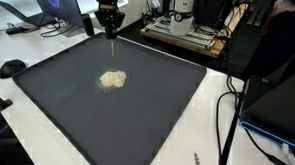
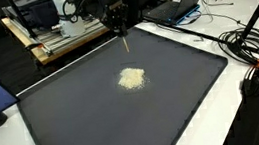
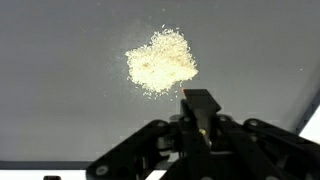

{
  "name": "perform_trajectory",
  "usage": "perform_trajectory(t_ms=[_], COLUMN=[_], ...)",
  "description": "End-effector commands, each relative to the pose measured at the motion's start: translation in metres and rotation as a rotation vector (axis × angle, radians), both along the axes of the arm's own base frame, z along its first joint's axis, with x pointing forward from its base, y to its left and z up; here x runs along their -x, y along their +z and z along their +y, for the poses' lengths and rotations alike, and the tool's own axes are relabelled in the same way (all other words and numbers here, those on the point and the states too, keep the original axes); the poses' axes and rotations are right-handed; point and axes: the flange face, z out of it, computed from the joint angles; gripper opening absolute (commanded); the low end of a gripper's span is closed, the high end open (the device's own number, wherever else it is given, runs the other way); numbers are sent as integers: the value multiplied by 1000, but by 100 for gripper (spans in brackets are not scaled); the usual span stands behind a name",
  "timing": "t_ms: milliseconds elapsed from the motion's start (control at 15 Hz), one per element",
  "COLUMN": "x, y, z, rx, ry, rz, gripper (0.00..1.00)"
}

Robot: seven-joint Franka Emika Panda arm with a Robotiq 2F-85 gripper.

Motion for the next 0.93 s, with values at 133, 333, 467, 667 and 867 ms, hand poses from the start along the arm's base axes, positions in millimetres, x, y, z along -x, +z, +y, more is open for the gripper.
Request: perform_trajectory(t_ms=[133,333,467,667,867], x=[2,1,-1,-6,-11], y=[0,-6,-3,-23,-37], z=[19,28,32,39,44], rx=[142,182,187,232,254], ry=[0,18,28,57,87], rz=[57,57,45,71,81], gripper=[3,3,3,3,3])
